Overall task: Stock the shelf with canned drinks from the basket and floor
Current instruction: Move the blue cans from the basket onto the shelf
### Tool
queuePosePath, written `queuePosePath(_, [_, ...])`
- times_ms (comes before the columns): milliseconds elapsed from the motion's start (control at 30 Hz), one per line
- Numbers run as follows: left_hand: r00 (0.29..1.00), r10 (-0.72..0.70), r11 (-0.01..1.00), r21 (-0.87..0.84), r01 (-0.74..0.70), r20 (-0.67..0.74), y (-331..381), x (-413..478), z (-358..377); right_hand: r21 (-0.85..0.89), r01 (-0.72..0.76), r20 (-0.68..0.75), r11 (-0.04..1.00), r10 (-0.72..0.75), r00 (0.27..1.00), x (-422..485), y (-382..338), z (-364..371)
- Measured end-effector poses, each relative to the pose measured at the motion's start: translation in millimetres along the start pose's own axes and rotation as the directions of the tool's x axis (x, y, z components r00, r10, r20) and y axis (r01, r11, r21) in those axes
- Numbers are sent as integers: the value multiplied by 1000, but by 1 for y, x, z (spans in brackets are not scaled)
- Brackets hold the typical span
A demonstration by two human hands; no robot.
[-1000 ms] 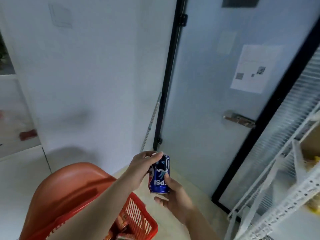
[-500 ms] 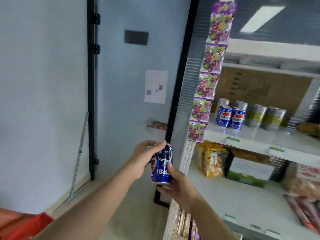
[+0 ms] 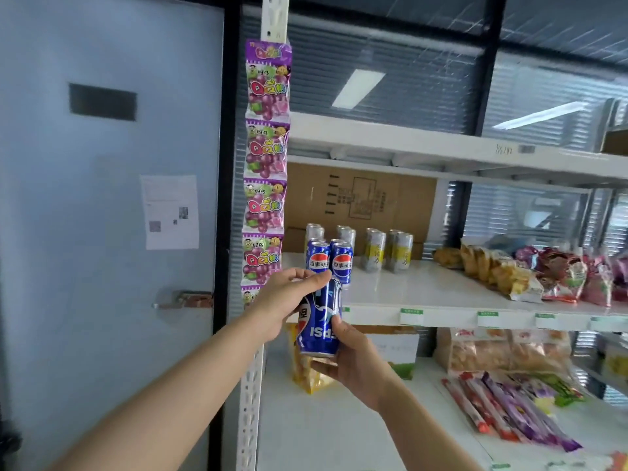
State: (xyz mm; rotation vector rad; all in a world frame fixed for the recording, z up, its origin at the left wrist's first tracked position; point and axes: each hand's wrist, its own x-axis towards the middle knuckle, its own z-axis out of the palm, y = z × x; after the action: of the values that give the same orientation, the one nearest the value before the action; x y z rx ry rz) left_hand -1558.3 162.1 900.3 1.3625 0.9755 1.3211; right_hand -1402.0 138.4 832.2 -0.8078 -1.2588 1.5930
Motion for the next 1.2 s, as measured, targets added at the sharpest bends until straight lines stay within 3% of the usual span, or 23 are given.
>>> queuePosePath(300, [997, 14, 1000, -26, -12, 76, -4, 127, 33, 38, 69, -159, 997, -62, 985, 71, -50, -65])
queuePosePath(467, [999, -36, 987, -159, 36, -2, -28, 165, 53, -76, 59, -165, 995, -70, 984, 98, -67, -109])
queuePosePath(633, [982, -161, 946, -301, 124, -102, -47, 191, 67, -202, 144, -214, 969, -187, 959, 131, -80, -144])
queuePosePath(733, [973, -227, 950, -232, 209, -50, -62, 199, 69, -192, 181, -265, 965, -228, 937, 151, -88, -163])
queuePosePath(833, [975, -221, 975, -29, 221, 23, -76, 202, 64, -247, 213, -293, 945, -282, 913, 175, -101, -181])
queuePosePath(900, [981, -193, 980, 56, 191, 29, -84, 202, 61, -327, 227, -260, 917, -318, 912, 189, -107, -185])
queuePosePath(1033, [991, -73, 976, 196, 94, -112, -86, 207, 56, -470, 239, -157, 850, -347, 925, 208, -107, -177])
queuePosePath(1200, [984, 108, 966, 248, -71, -139, -58, 209, 54, -497, 257, -126, 829, -362, 924, 215, -89, -163])
